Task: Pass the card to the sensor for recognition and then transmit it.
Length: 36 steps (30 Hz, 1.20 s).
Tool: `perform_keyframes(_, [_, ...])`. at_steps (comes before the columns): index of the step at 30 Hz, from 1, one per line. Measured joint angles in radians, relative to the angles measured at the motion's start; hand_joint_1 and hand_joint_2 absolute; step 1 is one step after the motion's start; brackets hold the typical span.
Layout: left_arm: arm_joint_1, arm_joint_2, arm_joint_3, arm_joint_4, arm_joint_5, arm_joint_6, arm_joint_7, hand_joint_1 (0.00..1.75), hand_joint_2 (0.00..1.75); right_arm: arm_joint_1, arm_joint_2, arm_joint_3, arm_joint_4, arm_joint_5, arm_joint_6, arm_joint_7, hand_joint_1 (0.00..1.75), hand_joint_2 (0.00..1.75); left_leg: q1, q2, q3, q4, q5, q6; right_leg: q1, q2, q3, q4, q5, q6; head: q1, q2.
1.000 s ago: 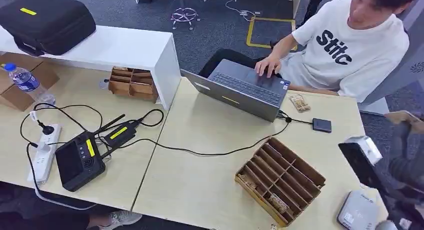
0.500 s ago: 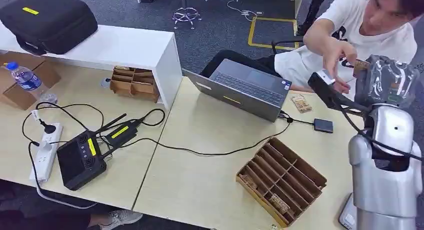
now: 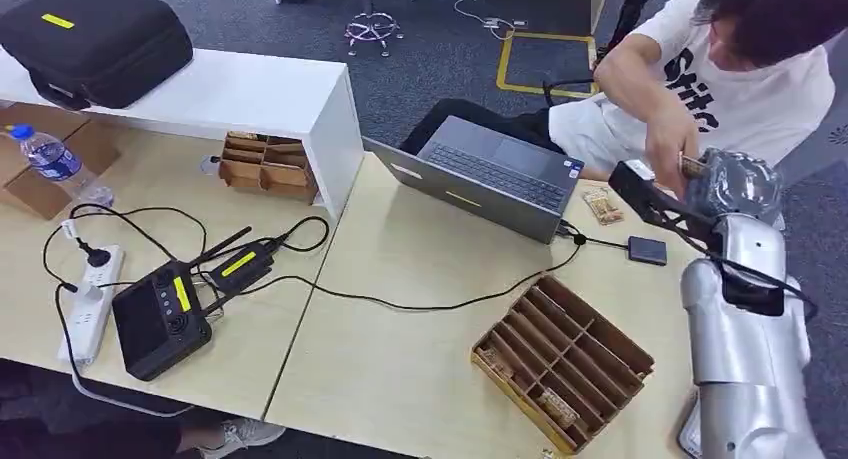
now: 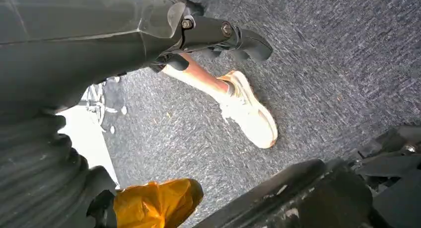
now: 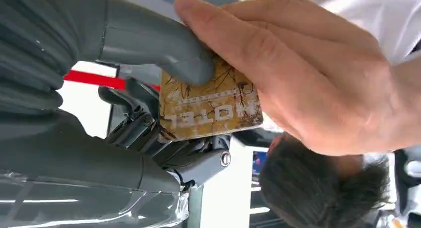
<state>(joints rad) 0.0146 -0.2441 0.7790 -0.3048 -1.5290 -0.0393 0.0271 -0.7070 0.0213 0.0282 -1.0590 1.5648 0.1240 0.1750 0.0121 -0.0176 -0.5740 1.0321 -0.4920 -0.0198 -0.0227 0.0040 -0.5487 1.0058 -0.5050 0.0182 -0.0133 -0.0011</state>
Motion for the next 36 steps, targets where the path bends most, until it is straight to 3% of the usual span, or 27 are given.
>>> perform_keyframes(3, [0.000, 0.001, 0.000, 0.004, 0.000, 0.000, 0.003, 0.00, 1.75, 0.032, 0.018, -0.005, -0.016, 0.000, -0.016, -0.047, 0.56, 1.75, 0.000, 0.000, 0.000, 0.000, 0.000, 0.000, 0.000, 0.000, 0.000, 0.000, 0.000, 0.000, 0.000, 0.000])
perform_keyframes(14, [0.000, 0.000, 0.000, 0.006, 0.000, 0.002, 0.003, 0.00, 1.75, 0.075, 0.044, -0.015, -0.061, 0.000, -0.021, -0.060, 0.56, 1.75, 0.000, 0.000, 0.000, 0.000, 0.000, 0.000, 0.000, 0.000, 0.000, 0.000, 0.000, 0.000, 0.000, 0.000])
perform_keyframes(15, [0.000, 0.000, 0.000, 0.006, 0.000, 0.002, 0.003, 0.00, 1.75, 0.075, 0.045, -0.016, -0.061, 0.000, -0.021, -0.060, 0.00, 1.75, 0.000, 0.000, 0.000, 0.000, 0.000, 0.000, 0.000, 0.000, 0.000, 0.000, 0.000, 0.000, 0.000, 0.000])
perform_keyframes(20, [0.000, 0.000, 0.000, 0.007, 0.000, 0.002, 0.004, 0.00, 1.75, 0.088, 0.047, -0.018, -0.077, -0.005, -0.037, -0.082, 0.00, 1.75, 0.000, 0.000, 0.000, 0.000, 0.000, 0.000, 0.000, 0.000, 0.000, 0.000, 0.000, 0.000, 0.000, 0.000])
perform_keyframes(23, [0.002, -0.004, 0.001, 0.007, 0.000, 0.003, 0.005, 0.00, 1.75, 0.147, 0.047, -0.017, -0.176, -0.034, -0.080, -0.128, 0.00, 1.75, 0.000, -0.001, 0.000, 0.000, 0.000, 0.000, 0.000, -0.001, 0.000, 0.000, 0.000, 0.000, 0.000, 0.000])
perform_keyframes(28, [0.009, -0.018, 0.024, 0.007, 0.000, 0.012, 0.014, 0.00, 1.75, 0.281, 0.028, -0.013, -0.464, -0.118, -0.124, -0.158, 0.00, 1.75, 0.000, -0.001, -0.001, 0.000, -0.001, 0.000, 0.000, -0.001, -0.001, -0.001, -0.001, 0.000, 0.000, 0.000])
perform_keyframes(31, [0.015, -0.035, 0.053, 0.003, 0.002, 0.019, 0.016, 0.00, 1.75, 0.392, -0.003, -0.012, -0.698, -0.156, -0.213, -0.191, 0.00, 1.75, 0.000, -0.002, -0.001, 0.000, -0.002, 0.000, 0.000, -0.002, -0.002, -0.002, -0.002, 0.000, 0.000, 0.000])
perform_keyframes(34, [0.018, -0.061, 0.096, -0.009, 0.005, 0.045, 0.025, 0.00, 1.75, 0.696, -0.010, 0.015, -0.992, -0.102, -0.553, -0.260, 0.00, 1.75, 0.001, -0.016, 0.001, 0.000, -0.008, 0.002, 0.001, -0.016, 0.009, -0.004, -0.011, 0.002, 0.001, 0.000])
perform_keyframes(36, [0.022, -0.065, 0.117, -0.009, 0.005, 0.056, 0.031, 0.00, 1.75, 0.874, -0.010, 0.080, -1.114, -0.023, -0.695, -0.236, 0.00, 1.75, -0.001, -0.011, 0.003, -0.001, -0.011, 0.002, 0.000, -0.011, 0.008, -0.003, -0.012, 0.000, -0.002, 0.000])
